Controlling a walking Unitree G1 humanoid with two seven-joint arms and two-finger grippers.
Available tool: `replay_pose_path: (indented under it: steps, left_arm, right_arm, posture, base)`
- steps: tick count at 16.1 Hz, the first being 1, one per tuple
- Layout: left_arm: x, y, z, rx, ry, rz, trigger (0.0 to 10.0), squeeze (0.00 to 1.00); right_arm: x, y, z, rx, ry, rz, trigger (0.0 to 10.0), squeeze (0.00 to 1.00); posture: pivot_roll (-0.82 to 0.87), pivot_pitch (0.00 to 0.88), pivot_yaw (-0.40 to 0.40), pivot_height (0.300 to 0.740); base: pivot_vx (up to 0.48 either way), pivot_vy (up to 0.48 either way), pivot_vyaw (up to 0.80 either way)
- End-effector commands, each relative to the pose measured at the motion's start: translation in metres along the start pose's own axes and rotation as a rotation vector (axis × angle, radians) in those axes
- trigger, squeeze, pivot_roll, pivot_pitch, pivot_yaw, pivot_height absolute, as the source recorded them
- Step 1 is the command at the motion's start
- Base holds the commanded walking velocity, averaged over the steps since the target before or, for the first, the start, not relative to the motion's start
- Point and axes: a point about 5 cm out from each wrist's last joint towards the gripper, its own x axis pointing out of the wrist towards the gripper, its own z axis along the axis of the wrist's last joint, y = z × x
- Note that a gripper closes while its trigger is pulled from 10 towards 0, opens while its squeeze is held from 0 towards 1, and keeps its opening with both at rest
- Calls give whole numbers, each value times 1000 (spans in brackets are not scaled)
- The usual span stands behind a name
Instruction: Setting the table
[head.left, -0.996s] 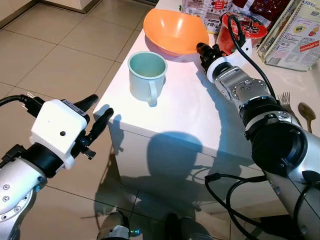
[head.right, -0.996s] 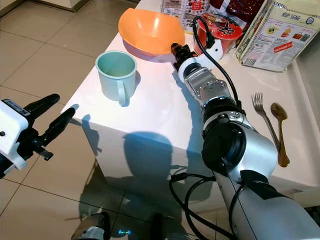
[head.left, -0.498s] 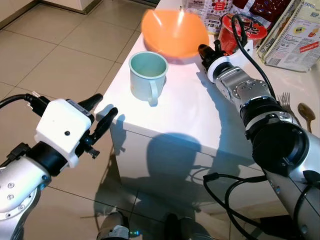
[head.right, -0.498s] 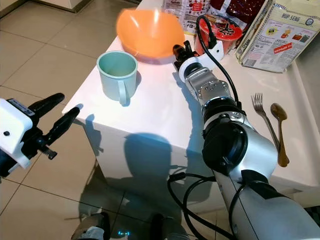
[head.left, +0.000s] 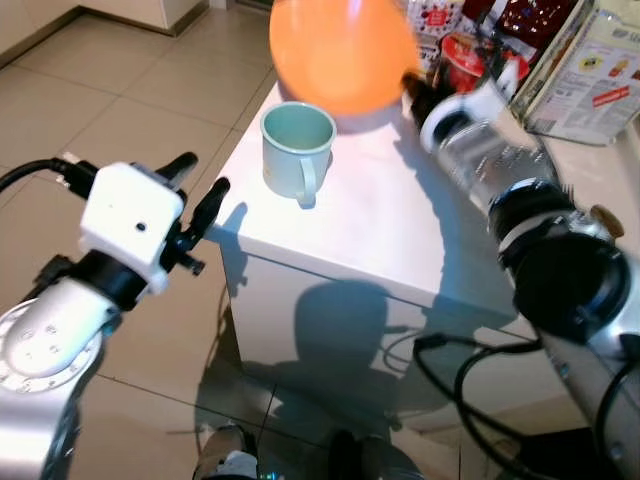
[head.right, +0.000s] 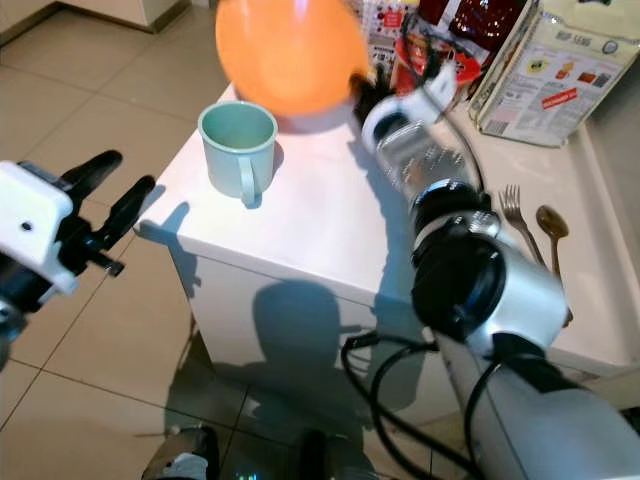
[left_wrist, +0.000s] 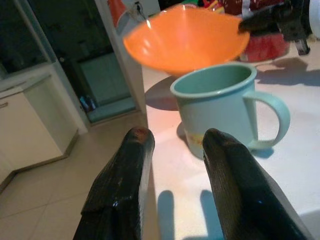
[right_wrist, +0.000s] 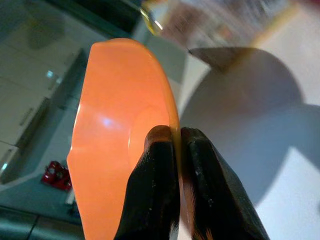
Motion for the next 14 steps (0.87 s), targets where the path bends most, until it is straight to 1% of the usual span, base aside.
replay_pose_path:
  steps: [1, 2, 3, 4, 5, 6, 7, 8, 9, 10, 11, 12, 13, 14]
  left_arm:
    - [5, -2, 0, 1, -23, 12, 10000, 0]
    - [9, -2, -1, -3, -28, 19, 10000, 0]
    - [15, -3, -3, -8, -43, 28, 10000, 0]
    - [20, -4, -4, -12, -52, 39, 10000, 0]
    - [28, -3, -11, -53, -17, 72, 10000, 0]
    - [31, -3, -12, -64, -13, 83, 10000, 0]
    - [37, -5, -13, -95, -25, 100, 10000, 0]
    - [41, -7, -13, -112, -34, 108, 10000, 0]
    - [44, -8, -13, -113, -35, 119, 10000, 0]
    - [48, -11, -15, -139, -42, 134, 10000, 0]
    - [51, -14, -15, -168, -44, 138, 10000, 0]
    - [53, -19, -13, -191, -46, 114, 10000, 0]
    - [55, -21, -12, -204, -47, 92, 10000, 0]
    - [57, -25, -10, -180, -54, 56, 10000, 0]
  right_arm:
    - [-1, 15, 29, -86, -92, 61, 0, 0]
    - [-1, 16, 33, -113, -104, 61, 0, 0]
    - [-4, 17, 43, -180, -137, 67, 0, 0]
    - [-6, 18, 52, -258, -165, 63, 0, 0]
    - [-10, 19, 63, -384, -213, 52, 0, 0]
    - [-12, 19, 67, -408, -235, 52, 0, 0]
    - [-19, 21, 81, -444, -314, 69, 0, 0]
    - [-26, 23, 90, -452, -367, 96, 0, 0]
    - [-31, 26, 94, -442, -395, 127, 0, 0]
    - [-45, 30, 97, -425, -438, 167, 0, 0]
    - [-62, 32, 96, -434, -472, 166, 0, 0]
    - [-84, 35, 89, -493, -506, 121, 7333, 0]
    - [-97, 39, 83, -551, -531, 89, 9922, 0]
    - [-108, 42, 74, -555, -542, 87, 10000, 0]
  posture:
    - [202, 46, -112, 740]
    - [189, 35, -103, 740]
    - [170, 26, -89, 740]
    - [152, 17, -79, 740]
    - [136, 7, -65, 740]
    - [123, 4, -57, 740]
    - [113, 0, -50, 740]
    - [105, 0, -48, 740]
    - [105, 0, -48, 740]
    - [93, 0, -46, 740]
    - [88, 0, -43, 740]
    - [73, 0, -31, 740]
    - [62, 0, -25, 740]
    - [55, 0, -14, 740]
  base:
    - [0, 0, 0]
    - [0, 0, 0]
    - [0, 0, 0]
    - [0, 0, 0]
    - [0, 0, 0]
    - [0, 0, 0]
    - [0, 0, 0]
    - [0, 0, 0]
    - [0, 0, 0]
    - [0, 0, 0]
    - [0, 0, 0]
    - [0, 0, 0]
    - [0, 0, 0]
    - [-244, 0, 0]
